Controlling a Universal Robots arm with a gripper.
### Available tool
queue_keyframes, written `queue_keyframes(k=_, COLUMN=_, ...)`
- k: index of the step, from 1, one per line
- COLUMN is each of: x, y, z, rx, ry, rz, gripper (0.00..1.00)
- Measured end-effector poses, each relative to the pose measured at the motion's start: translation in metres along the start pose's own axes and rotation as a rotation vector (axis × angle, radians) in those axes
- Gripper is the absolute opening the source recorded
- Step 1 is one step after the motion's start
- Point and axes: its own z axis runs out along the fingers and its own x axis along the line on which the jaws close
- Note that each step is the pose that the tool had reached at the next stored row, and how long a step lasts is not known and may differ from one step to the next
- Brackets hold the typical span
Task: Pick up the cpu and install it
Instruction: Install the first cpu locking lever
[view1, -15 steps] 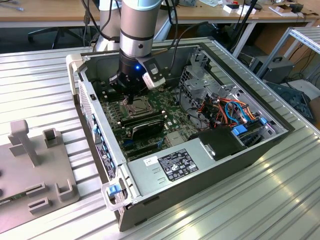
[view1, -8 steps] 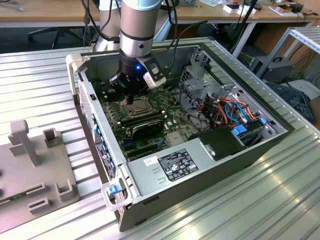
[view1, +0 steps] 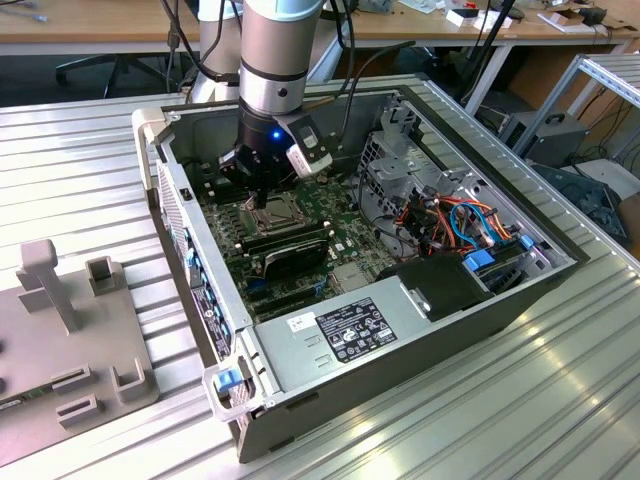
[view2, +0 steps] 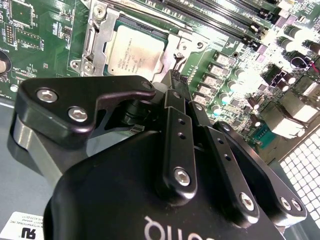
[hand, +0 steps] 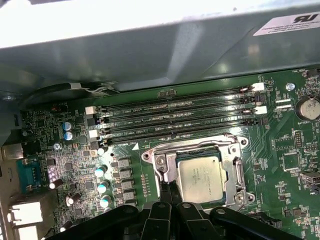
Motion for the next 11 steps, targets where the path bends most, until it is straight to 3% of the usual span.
queue_keyframes(k=5, x=0.0, y=0.0, z=0.0, rx=-0.0002, ry=-0.0002, rz=-0.025, gripper=0.11)
queue_keyframes(k=7, x=0.0, y=0.0, z=0.0, rx=-0.0006, ry=-0.0003, rz=-0.054, gripper=0.11)
queue_keyframes(k=11, x=0.0, y=0.0, z=0.0001, rx=-0.002, ry=-0.0007, rz=-0.148, gripper=0.11)
